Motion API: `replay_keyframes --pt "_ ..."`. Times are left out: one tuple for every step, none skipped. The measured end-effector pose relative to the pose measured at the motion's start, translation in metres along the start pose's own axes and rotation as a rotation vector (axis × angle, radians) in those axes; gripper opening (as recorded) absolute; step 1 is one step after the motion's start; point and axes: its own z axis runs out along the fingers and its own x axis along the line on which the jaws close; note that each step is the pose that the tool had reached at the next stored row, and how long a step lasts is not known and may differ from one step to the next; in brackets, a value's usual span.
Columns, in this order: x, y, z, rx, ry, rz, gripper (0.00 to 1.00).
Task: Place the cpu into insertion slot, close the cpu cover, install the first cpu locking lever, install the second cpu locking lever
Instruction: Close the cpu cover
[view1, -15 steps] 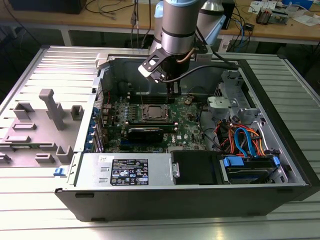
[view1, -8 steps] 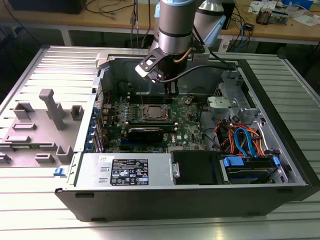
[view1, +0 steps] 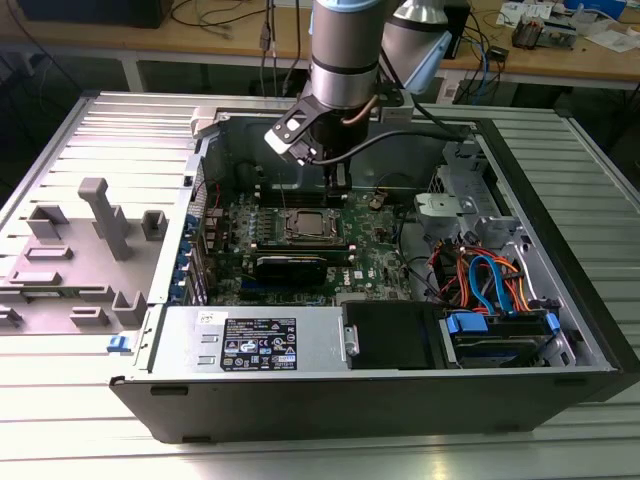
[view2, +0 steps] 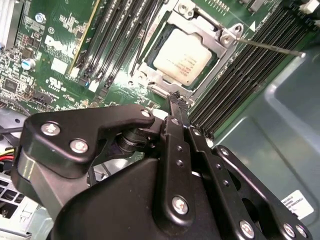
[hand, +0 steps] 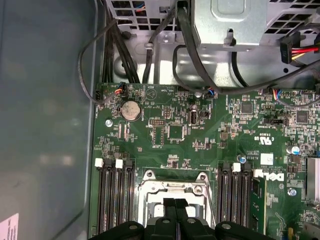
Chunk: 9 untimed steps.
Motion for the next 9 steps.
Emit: replay_keyframes --pt "0.0001 -0.0029 0.0 0.0001 0.0 0.0 0.11" --pt "0.0002 -0.0048 0.0002 0.0 0.0001 0.0 0.11" --pt "0.0003 -0.008 0.0006 0.0 0.0 0.0 0.11" --pt "0.0004 -0.0103 0.001 0.0002 -0.0001 0.0 0.11" --pt "0.0004 -0.0117 0.0014 0.0001 -0.0002 0.0 0.11" --pt "0.0005 -0.013 0.0019 0.0001 -0.0001 0.0 0.11" --pt "0.0006 -0.0143 0.0024 0.0001 0.0 0.0 0.11" --pt "0.0006 -0.0159 0.0029 0.0003 -0.0001 0.0 0.11" --pt "0.0007 -0.017 0.0034 0.0007 -0.0001 0.0 0.11"
